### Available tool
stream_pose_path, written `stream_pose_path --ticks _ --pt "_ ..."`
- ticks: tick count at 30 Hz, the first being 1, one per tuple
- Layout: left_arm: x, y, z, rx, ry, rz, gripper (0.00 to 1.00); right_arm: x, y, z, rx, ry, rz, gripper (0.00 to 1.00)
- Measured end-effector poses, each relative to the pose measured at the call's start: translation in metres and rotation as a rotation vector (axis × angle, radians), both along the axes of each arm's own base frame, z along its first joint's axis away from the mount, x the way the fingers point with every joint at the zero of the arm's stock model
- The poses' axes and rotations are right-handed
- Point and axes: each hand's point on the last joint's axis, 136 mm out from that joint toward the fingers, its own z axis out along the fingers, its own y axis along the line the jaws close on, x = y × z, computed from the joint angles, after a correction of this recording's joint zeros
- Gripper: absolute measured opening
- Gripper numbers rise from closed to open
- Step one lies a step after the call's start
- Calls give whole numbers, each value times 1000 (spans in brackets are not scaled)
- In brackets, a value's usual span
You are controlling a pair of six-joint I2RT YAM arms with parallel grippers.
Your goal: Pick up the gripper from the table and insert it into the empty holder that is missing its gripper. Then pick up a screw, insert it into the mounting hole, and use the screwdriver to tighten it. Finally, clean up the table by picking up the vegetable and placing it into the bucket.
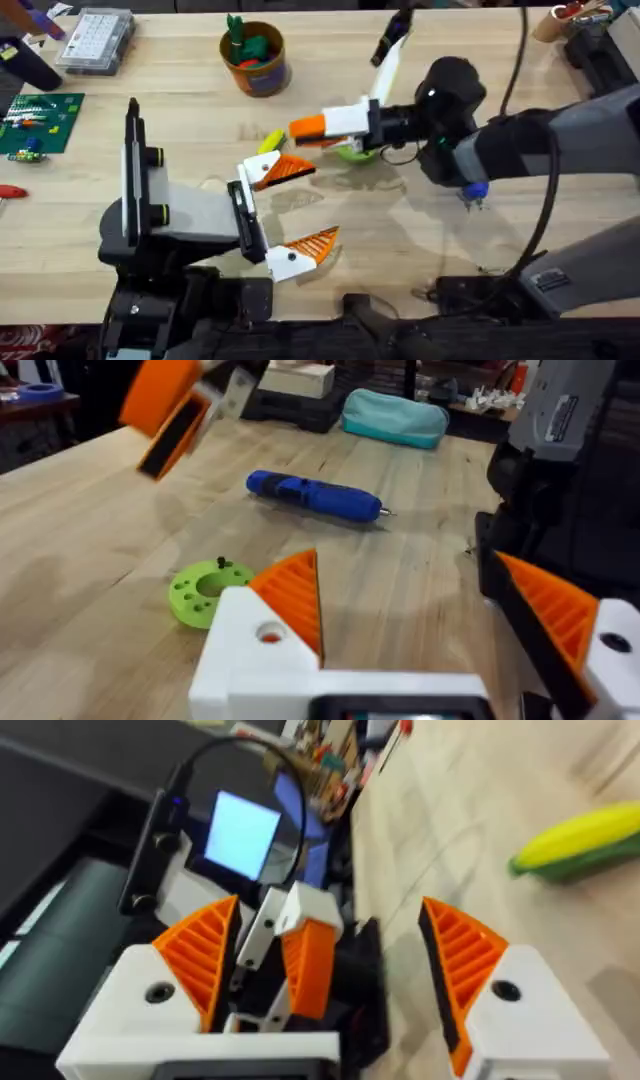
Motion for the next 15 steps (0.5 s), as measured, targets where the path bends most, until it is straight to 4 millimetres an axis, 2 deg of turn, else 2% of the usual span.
stream_pose_path --ticks 5,12,15 --pt "0 0 0 0 0 0 990 25 -10 1 -15 -73 -57 997" --pt "0 0 0 0 0 -1 990 54 -13 -23 -138 -56 -104 997" --pt "0 0 0 0 0 -3 990 68 -13 -17 -152 -115 -116 997"
